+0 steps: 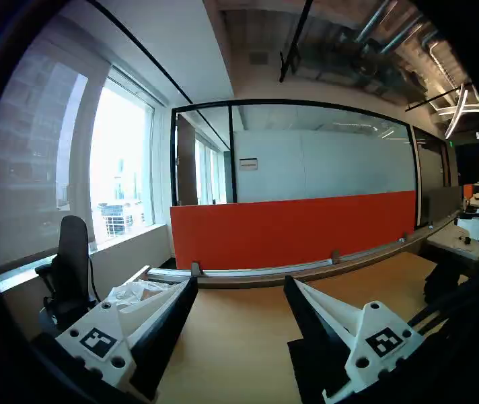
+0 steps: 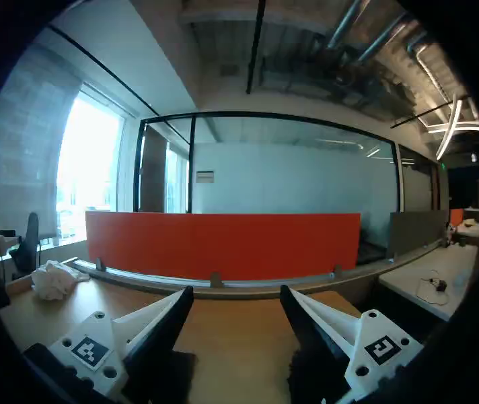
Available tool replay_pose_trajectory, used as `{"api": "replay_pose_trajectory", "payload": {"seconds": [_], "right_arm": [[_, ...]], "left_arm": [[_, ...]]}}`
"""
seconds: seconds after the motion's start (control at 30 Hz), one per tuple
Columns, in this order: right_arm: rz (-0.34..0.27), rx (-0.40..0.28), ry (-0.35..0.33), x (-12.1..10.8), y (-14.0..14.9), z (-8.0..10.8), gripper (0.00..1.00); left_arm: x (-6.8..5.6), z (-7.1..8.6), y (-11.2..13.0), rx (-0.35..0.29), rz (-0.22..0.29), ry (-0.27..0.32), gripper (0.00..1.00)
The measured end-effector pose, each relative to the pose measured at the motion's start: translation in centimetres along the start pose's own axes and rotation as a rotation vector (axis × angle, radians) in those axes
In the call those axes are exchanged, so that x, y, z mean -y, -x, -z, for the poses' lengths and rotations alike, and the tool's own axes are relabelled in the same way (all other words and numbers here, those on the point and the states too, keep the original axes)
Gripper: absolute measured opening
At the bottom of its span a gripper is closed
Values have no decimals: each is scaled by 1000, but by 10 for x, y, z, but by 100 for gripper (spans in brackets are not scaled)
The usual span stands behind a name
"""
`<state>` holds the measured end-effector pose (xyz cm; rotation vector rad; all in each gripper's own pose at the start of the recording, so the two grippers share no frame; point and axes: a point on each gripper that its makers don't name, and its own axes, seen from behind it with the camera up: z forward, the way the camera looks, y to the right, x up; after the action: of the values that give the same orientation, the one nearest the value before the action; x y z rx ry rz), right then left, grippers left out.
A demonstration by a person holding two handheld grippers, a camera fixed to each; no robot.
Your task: Fold towel
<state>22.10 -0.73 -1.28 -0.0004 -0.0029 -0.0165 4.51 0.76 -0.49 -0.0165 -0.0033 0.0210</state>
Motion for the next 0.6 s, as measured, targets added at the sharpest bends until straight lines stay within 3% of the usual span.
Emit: {"api": "replay_pose_trajectory", "payload": {"seconds": [0.27, 0.6], "right_arm": [[41, 36, -40, 7, -5, 1, 99], [98, 91, -179, 31, -14, 2, 99]], "left_arm": [[-8, 0, -9, 26, -7, 45, 95], [-22, 3, -9, 88, -28, 149, 95]]}}
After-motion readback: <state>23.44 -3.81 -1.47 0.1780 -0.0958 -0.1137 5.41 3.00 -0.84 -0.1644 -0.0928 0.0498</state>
